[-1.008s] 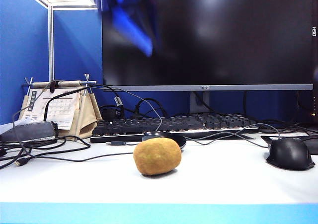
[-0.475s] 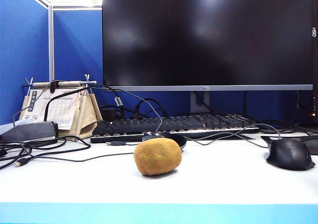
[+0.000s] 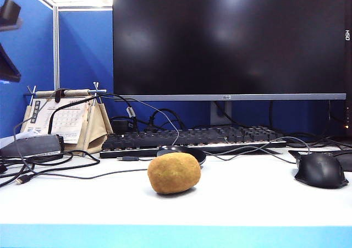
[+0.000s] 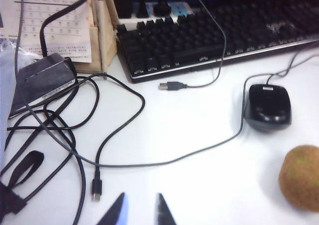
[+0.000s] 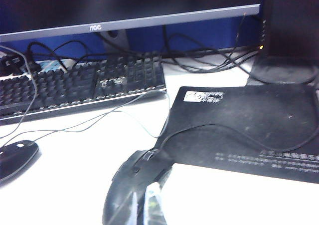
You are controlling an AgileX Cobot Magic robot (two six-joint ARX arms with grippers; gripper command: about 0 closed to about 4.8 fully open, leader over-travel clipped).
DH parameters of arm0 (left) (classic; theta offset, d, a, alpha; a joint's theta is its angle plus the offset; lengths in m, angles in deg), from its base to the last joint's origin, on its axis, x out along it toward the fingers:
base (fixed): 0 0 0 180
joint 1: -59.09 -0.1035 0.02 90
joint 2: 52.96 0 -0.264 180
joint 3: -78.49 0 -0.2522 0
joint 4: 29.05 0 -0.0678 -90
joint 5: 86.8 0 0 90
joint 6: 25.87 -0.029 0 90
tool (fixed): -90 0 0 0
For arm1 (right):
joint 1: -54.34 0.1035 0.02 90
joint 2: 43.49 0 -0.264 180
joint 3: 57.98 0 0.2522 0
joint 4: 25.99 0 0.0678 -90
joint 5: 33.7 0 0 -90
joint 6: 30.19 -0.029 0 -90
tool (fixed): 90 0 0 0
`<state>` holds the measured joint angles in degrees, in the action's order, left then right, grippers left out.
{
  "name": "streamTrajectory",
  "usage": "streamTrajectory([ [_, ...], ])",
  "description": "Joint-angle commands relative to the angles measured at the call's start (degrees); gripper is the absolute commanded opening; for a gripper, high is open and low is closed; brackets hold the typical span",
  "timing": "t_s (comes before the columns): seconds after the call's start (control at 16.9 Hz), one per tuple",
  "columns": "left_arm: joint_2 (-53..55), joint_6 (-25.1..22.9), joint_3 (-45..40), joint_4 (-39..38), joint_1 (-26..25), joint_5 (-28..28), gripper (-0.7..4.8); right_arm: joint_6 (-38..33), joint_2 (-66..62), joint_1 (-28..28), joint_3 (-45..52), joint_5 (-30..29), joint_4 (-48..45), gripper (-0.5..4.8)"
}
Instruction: Pick up the kiwi and place it near the upside-down mouse.
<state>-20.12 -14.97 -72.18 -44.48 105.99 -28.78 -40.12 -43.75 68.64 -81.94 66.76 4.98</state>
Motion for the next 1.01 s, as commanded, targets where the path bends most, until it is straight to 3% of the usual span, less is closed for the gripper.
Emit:
streamTrajectory([
  [0.06, -0.1, 0.2, -1.1, 2.0, -0.9, -5.0, 0.79, -0.4, 0.1, 0.1, 0.3, 0.0, -1.0, 0.35],
  [0.36, -0.1, 0.5, -6.5, 1.3, -6.4, -5.0, 0.79, -0.6, 0.1, 0.1, 5.1, -0.1, -0.8, 0.36],
  [0.53, -0.1, 3.3, -9.9, 1.5, -6.7, -2.5, 0.79, -0.6, 0.1, 0.1, 7.2, -0.1, -1.2, 0.35],
  [1.01, -0.2, 4.5, -14.6, 6.0, -6.7, -1.5, 0.79, -0.5, 0.1, 0.1, 8.0, 0.0, -1.2, 0.35],
])
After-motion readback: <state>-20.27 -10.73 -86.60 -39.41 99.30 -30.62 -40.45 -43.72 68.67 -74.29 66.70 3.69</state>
